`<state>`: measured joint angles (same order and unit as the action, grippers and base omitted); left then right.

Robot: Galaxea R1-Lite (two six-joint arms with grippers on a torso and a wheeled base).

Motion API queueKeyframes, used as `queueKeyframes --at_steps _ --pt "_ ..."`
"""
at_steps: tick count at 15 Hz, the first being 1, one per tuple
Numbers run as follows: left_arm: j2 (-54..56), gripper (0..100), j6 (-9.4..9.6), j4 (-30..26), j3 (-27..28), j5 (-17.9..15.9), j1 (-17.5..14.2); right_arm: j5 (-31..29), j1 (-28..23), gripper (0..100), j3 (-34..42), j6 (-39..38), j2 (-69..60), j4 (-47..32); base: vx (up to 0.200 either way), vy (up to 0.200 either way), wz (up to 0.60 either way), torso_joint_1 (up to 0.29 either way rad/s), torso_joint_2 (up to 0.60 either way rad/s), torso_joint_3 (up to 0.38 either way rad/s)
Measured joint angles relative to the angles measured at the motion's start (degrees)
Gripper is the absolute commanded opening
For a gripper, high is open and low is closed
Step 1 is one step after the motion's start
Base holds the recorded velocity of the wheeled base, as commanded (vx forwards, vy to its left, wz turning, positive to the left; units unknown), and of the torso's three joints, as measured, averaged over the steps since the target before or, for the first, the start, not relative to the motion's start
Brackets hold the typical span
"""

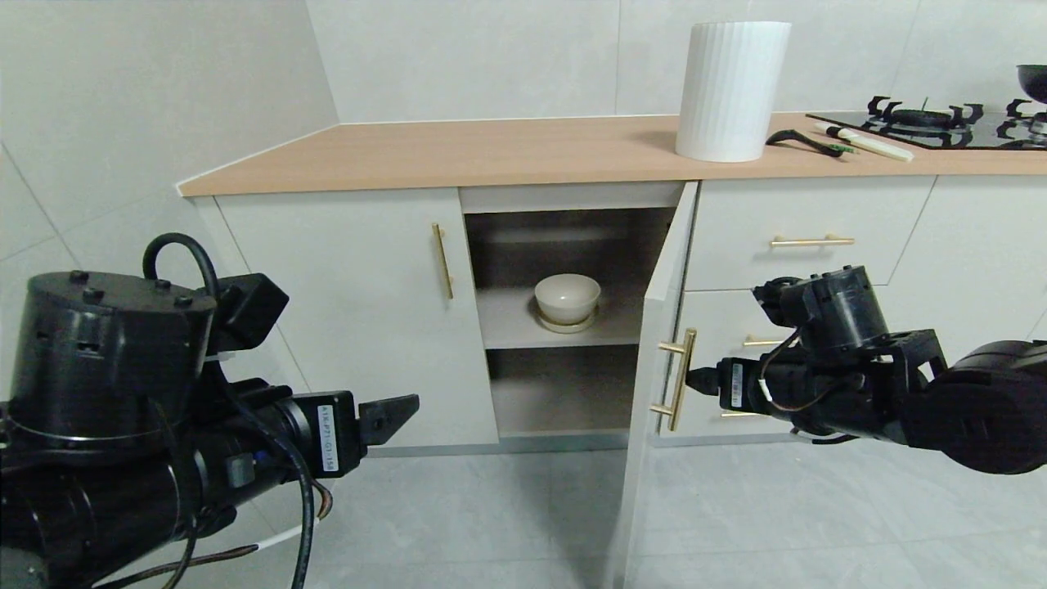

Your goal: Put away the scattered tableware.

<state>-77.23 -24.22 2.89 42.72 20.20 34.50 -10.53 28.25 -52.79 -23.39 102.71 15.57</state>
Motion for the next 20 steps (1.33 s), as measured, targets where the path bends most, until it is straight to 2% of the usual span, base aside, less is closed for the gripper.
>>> queueKeyframes --at_steps 5,7,15,20 --pt "-0.02 100 0.15 0.11 0.11 0.33 -0.22 1.45 0.3 100 -1.6 1.17 4.07 7.14 0.0 0.0 0.0 0.0 0.0 0.0" --pt "0.0 100 0.66 1.18 0.11 0.35 -0.35 1.89 0.3 100 -3.96 1.97 6.19 7.34 0.0 0.0 0.0 0.0 0.0 0.0" --pt "0.46 100 1.4 1.51 0.06 2.11 -0.4 10.86 0.33 100 -13.36 9.3 11.93 6.77 0.0 0.0 0.0 0.0 0.0 0.0" --pt "0.35 100 1.4 1.51 0.11 2.35 -0.44 11.62 0.3 100 -15.96 10.2 14.36 7.36 0.0 0.0 0.0 0.0 0.0 0.0"
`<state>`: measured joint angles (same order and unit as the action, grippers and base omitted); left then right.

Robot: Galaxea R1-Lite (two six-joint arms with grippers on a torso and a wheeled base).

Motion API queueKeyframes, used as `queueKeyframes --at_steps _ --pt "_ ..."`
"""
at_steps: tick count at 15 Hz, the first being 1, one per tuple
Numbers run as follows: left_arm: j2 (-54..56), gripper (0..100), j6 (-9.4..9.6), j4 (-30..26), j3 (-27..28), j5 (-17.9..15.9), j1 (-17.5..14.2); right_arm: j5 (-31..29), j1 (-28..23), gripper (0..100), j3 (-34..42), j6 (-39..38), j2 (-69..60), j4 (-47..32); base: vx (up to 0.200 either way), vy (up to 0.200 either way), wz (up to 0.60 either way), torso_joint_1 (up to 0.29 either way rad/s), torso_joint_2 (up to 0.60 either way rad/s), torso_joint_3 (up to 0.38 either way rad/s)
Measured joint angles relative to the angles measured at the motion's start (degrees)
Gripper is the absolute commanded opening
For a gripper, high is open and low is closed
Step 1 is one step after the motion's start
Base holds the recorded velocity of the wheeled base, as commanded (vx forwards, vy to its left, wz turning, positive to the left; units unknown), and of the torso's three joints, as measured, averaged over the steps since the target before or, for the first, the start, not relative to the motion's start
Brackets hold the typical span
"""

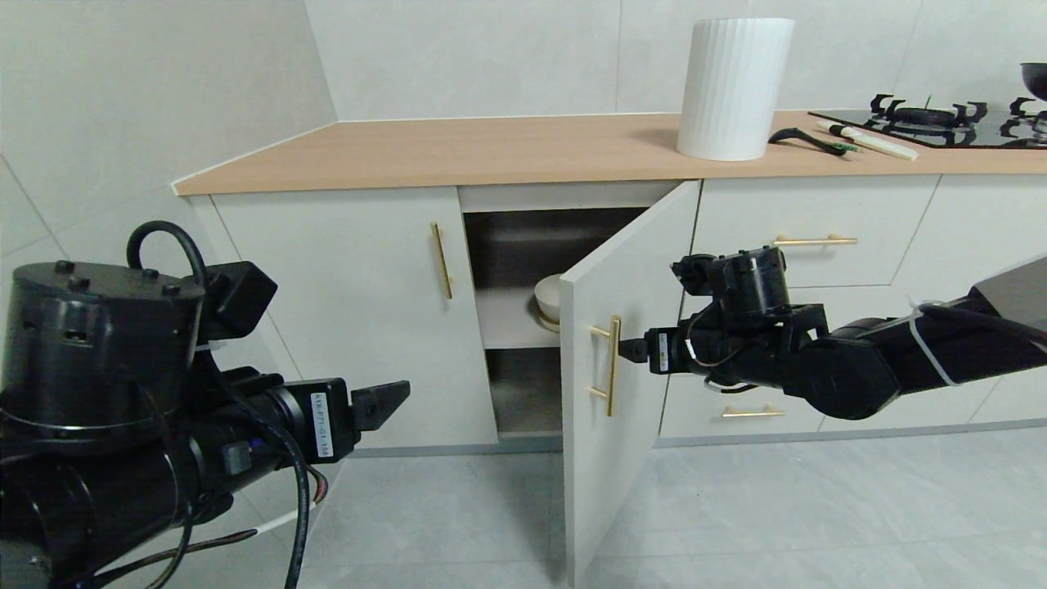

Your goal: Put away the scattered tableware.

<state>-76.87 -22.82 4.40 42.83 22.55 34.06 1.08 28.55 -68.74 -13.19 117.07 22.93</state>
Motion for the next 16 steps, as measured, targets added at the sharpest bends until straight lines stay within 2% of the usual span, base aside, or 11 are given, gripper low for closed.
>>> queueKeyframes --at_steps 3,11,16 --pt "0.04 100 0.35 -0.02 -0.02 0.05 -0.35 -0.16 -0.02 100 -0.91 -0.33 1.05 0.2 0.0 0.0 0.0 0.0 0.0 0.0" --pt "0.22 100 0.46 0.02 -0.02 0.09 -0.52 -0.33 0.94 100 -1.55 -1.58 1.9 2.19 0.2 0.0 0.0 0.001 0.0 0.005" --pt "0.37 100 0.44 1.37 0.33 1.67 -0.57 -0.35 2.9 100 -2.29 -6.78 2.1 2.41 0.0 0.0 0.0 0.0 0.0 0.0"
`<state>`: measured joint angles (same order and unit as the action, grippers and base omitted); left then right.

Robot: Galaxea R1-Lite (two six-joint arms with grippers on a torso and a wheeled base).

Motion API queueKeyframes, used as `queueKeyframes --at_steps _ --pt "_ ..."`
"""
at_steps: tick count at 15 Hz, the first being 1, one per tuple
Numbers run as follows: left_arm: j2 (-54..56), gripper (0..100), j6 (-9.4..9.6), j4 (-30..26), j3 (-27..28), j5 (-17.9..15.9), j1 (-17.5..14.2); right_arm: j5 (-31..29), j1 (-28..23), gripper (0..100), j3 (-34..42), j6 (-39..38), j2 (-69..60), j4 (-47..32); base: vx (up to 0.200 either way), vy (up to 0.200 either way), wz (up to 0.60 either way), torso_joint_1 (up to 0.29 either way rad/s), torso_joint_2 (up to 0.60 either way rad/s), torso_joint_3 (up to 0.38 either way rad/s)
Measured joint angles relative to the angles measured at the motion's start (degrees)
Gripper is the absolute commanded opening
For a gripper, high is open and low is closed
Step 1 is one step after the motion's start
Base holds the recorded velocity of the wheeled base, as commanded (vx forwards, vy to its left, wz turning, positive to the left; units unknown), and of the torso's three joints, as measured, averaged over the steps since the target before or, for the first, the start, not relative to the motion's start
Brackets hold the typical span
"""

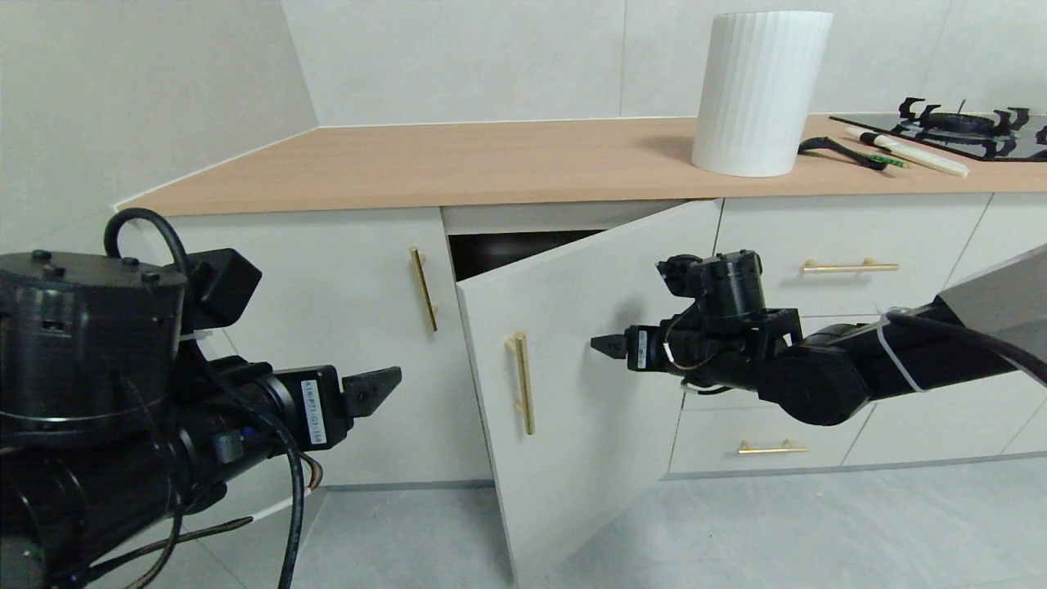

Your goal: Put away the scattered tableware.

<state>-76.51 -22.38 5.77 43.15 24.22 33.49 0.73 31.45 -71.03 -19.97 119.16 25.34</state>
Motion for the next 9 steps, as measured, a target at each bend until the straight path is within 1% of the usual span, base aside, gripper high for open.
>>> queueKeyframes --at_steps 2,4,9 --pt "0.02 100 0.0 -0.05 0.0 0.02 -0.15 -0.16 1.26 100 -1.58 -3.49 0.4 0.07 0.0 0.0 0.0 0.0 0.0 0.0" --pt "0.1 100 0.0 0.0 0.01 0.02 -0.24 -1.06 2.12 100 -4.73 -8.5 1.65 0.16 0.0 0.0 0.0 0.0 0.0 0.0" --pt "0.1 100 0.0 0.02 0.09 0.02 -0.28 -9.07 2.94 100 -15.57 -15.12 8.29 -0.06 0.0 0.0 0.0 0.0 0.0 0.0"
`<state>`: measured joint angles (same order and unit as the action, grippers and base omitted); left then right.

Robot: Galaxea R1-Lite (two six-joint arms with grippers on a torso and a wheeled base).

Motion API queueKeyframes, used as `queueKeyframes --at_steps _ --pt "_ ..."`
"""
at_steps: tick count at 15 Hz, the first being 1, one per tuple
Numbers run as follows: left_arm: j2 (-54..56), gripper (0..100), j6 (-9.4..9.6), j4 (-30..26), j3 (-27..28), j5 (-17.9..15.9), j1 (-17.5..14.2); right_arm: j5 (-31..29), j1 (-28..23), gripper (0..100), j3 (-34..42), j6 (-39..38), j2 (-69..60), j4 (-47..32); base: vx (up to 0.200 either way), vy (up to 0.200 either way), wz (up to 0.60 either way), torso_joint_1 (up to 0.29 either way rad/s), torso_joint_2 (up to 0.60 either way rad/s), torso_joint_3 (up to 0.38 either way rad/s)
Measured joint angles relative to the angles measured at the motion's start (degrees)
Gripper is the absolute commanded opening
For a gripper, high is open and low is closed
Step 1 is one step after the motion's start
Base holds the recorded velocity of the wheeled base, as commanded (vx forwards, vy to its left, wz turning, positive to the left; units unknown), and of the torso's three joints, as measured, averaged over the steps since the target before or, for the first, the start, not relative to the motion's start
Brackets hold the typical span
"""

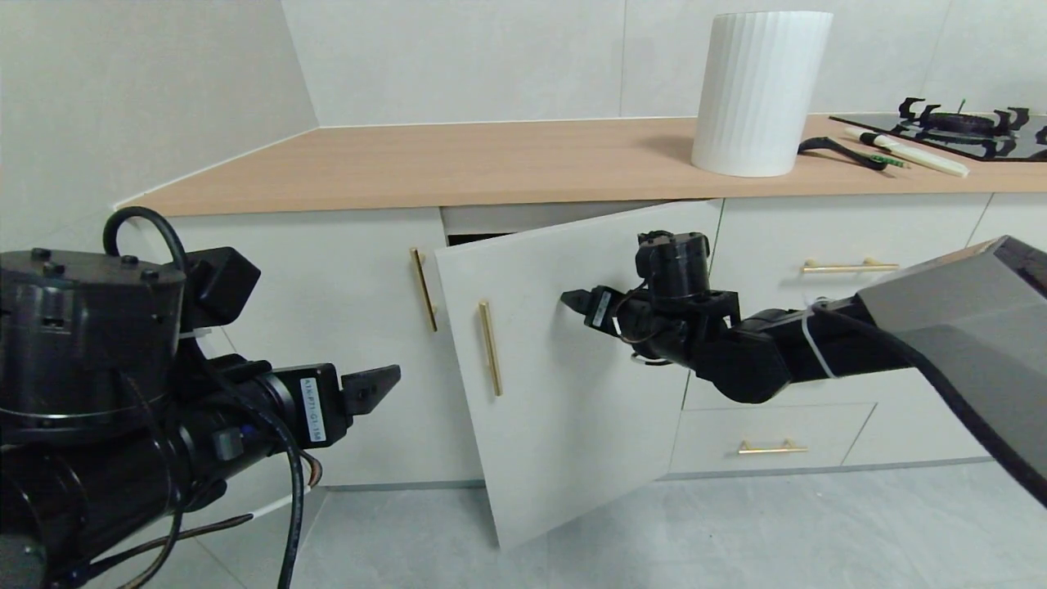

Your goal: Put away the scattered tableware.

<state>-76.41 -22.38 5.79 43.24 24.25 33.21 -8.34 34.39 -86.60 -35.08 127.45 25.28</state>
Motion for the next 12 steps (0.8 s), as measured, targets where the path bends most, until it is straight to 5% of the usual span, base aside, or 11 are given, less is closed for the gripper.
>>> queueKeyframes --at_steps 12 --pt "-0.27 100 -0.02 -0.05 -0.18 -0.02 -0.05 -9.47 -0.52 100 -13.31 -1.58 10.75 -0.33 0.0 0.0 0.0 0.0 0.0 0.0"
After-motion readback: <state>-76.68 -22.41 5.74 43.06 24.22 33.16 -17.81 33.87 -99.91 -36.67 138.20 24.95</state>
